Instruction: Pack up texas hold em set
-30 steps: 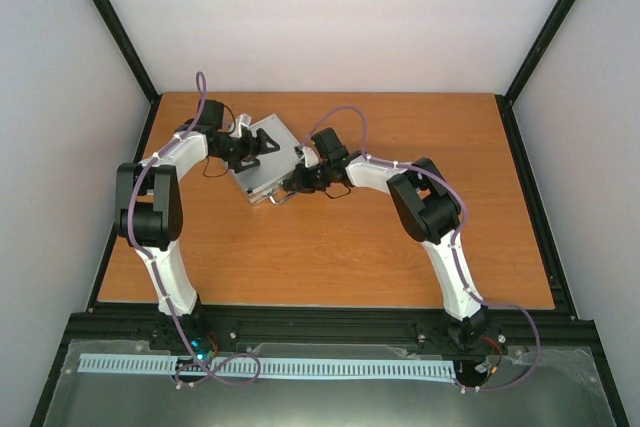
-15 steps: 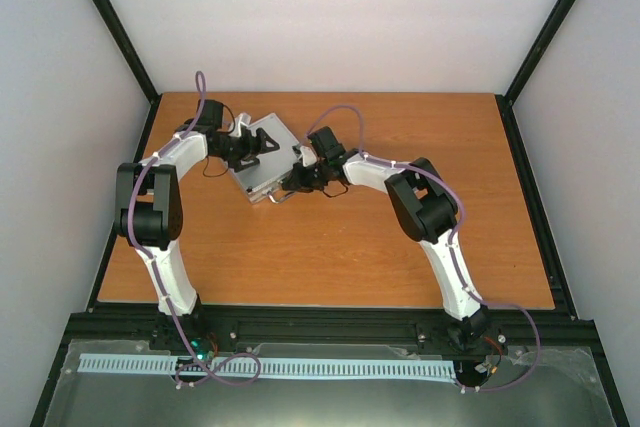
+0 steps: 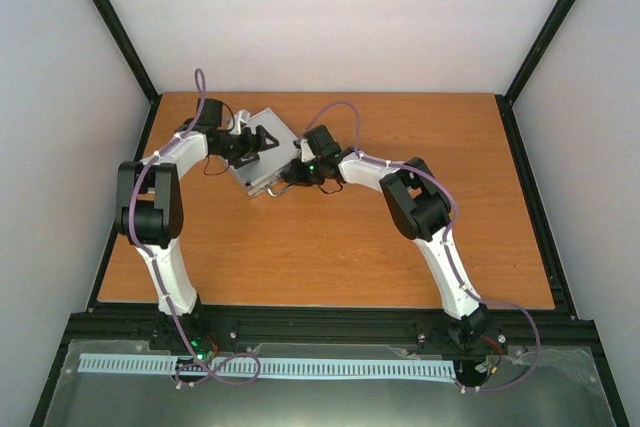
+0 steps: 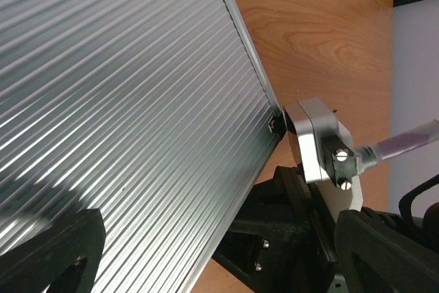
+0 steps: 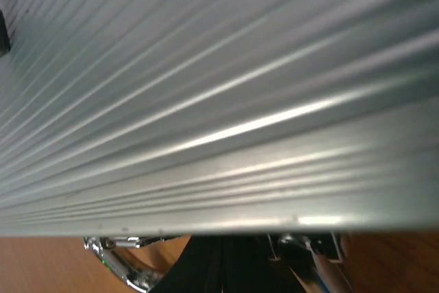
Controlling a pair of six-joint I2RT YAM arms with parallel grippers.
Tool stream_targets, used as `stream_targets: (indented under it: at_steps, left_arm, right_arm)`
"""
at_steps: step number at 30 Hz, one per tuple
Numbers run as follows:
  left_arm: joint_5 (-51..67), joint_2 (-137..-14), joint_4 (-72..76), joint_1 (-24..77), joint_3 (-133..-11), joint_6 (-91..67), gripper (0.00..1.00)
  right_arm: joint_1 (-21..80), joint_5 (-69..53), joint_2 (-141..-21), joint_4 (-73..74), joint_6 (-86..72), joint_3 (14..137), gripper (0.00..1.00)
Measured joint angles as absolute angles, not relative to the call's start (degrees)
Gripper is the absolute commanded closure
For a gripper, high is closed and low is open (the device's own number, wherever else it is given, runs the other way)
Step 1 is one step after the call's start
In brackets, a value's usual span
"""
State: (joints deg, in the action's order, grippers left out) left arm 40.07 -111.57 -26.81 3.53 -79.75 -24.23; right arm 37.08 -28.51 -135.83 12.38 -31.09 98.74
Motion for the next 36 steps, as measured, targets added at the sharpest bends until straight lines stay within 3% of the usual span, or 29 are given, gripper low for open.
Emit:
stream_targets:
  at_steps: [16,20,24,26,36]
  left_arm:
    - [39.4,-112.9,-28.8,3.7,-82.7,-24.2,0.04]
    - [38.8,-114.0,-31.8,3.8,-85.6,-24.3,0.00]
    - [36.9,-115.4,-35.1,4.0,-89.1,-24.3,0.00]
    - [35.2,-115.9,-36.9,4.1,-90.9,-24.2,0.00]
    - [25.6,-115.8,-46.3,4.2,-104.7,-21.6,0.00]
  right_arm:
    - [37.5,-22.0,-134.3,12.8,-27.0,98.0,0.96]
    - [36.8,-19.4,-131.0,18.4,-22.6,97.3,0.77]
    - [36.4,-16.6,-125.6,23.5,-19.1,97.3,0.04]
    - [36.4,-14.9,-122.3,25.3,-17.8,97.1,0.00]
    - [35.8,-7.4,-107.8,32.6,-14.1,94.0,0.00]
